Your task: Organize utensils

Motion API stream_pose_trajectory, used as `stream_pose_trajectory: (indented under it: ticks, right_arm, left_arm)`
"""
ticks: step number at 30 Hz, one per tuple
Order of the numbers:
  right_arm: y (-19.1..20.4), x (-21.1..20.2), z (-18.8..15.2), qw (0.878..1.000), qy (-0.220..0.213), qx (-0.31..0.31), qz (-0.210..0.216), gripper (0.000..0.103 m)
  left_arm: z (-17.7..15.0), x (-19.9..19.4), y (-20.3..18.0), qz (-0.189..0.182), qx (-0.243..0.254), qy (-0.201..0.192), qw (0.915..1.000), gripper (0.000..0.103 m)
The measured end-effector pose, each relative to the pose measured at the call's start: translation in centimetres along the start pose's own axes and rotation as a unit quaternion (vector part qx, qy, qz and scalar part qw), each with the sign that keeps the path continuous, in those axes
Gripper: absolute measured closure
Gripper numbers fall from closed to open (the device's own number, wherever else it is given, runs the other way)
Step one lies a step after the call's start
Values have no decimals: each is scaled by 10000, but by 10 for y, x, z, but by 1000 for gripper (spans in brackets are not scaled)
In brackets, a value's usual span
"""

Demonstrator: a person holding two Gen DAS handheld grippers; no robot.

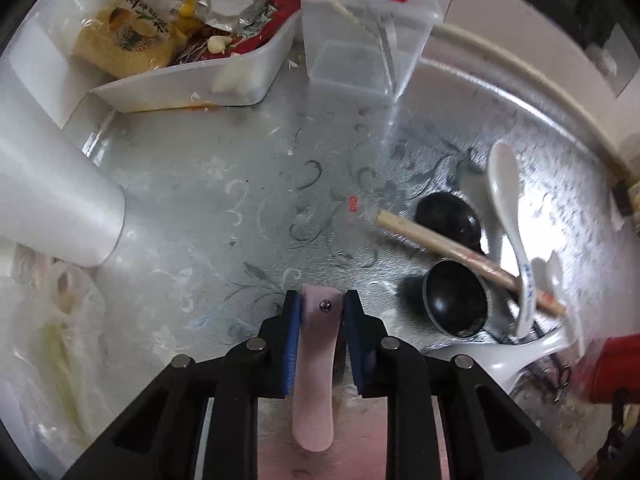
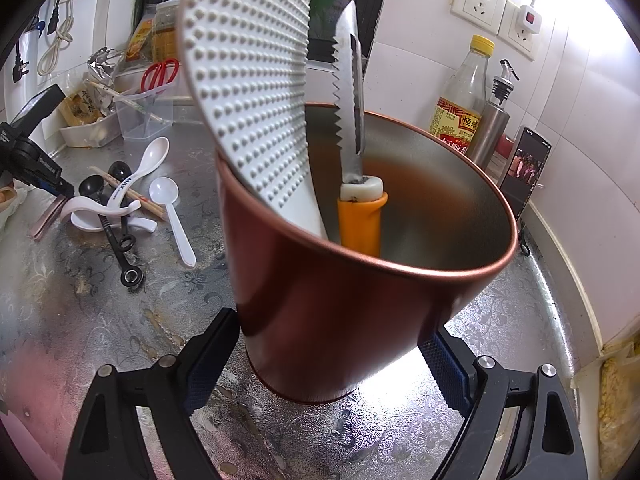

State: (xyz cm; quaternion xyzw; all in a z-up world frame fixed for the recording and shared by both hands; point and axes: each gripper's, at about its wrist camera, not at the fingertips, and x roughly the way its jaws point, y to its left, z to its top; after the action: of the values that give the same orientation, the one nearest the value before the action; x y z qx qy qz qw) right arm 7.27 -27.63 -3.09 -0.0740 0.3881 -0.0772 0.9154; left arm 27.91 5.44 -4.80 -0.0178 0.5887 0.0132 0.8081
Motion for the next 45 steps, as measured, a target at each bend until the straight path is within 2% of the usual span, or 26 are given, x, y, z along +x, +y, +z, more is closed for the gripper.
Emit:
stream_pose_trajectory:
  ticks: [11,22,36,45]
  right_arm:
    - [0,0,1,10000,3,-3,2,12]
    - [-1,0,1,10000,4,-5,3,12]
    - [-2,-1,1,10000,-6,22,37,12]
    - [-2,-1,1,10000,-12,36,52,13]
  left_arm:
    - [-32,-68,4,-95,-184,-846,9962,81]
    - [-54,-105,11,-108,-228,-1136,9932,81]
    - [-51,-142,-5,-332,16,-1604,9865,81]
    - [-41,-180,-37,-798,453,-1986,9758,81]
